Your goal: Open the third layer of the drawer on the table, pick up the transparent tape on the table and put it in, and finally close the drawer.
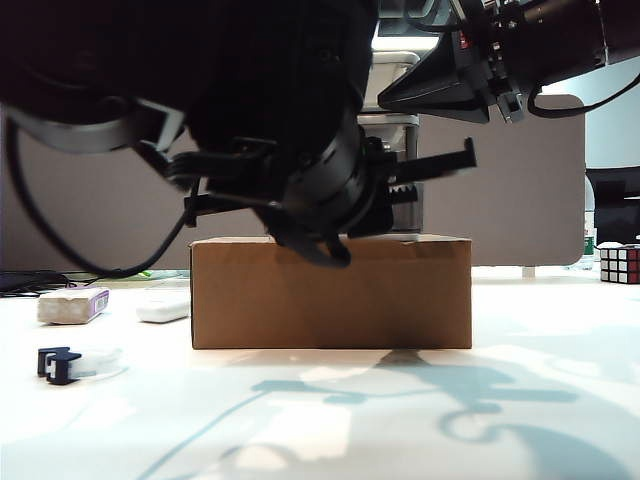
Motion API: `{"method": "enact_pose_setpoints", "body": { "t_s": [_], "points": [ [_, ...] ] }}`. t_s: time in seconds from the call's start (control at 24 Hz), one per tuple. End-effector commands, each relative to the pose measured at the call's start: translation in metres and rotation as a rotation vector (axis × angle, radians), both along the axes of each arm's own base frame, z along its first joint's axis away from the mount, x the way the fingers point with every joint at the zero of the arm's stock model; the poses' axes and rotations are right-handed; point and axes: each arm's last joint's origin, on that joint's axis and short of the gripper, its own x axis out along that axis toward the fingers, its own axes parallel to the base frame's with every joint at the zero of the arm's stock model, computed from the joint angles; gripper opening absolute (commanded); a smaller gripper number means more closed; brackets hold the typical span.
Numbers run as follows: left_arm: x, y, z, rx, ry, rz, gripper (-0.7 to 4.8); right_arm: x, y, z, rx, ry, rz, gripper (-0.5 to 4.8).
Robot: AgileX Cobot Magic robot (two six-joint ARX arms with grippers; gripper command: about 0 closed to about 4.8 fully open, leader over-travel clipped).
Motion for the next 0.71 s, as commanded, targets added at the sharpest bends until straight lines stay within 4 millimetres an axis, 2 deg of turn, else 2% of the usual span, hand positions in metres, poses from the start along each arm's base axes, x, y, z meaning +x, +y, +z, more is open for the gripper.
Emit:
{"method": "enact_pose_setpoints", "body": {
  "t_s": [0.04,0.29,0.42,0.46,0.5,0.62,0.71],
  "points": [
    [-0.014,0.001,-0.007,0.019,0.007,-0.028,-0.06,0.001,0.000,0.004,0.004,-0.028,-0.024,-0.05],
    [-0.064,0.010,-0.016,0.029,0.000,-0.044,-0.06,0.001,0.000,0.004,0.003,-0.028,-0.028,-0.05],
    [-0.067,0.012,-0.017,0.047,-0.007,-0.035,0.00,0.001,0.000,0.004,0.004,-0.028,-0.027,-0.05],
    [-0.067,0.013,-0.015,0.066,-0.012,-0.036,0.79,0.001,0.000,0.004,0.003,-0.025,-0.026,-0.05],
    [-0.074,0.013,-0.012,0.099,-0.010,-0.058,1.54,0.001,0.000,0.003,0.002,-0.022,-0.025,-0.05],
    [-0.100,0.027,0.009,0.232,-0.013,-0.075,1.55,0.000,0.000,0.003,0.006,-0.016,0.003,-0.05],
    [-0.110,0.050,0.029,0.280,0.020,-0.068,1.52,0.000,0.000,0.003,0.006,-0.015,0.003,-0.05]
  ]
}}
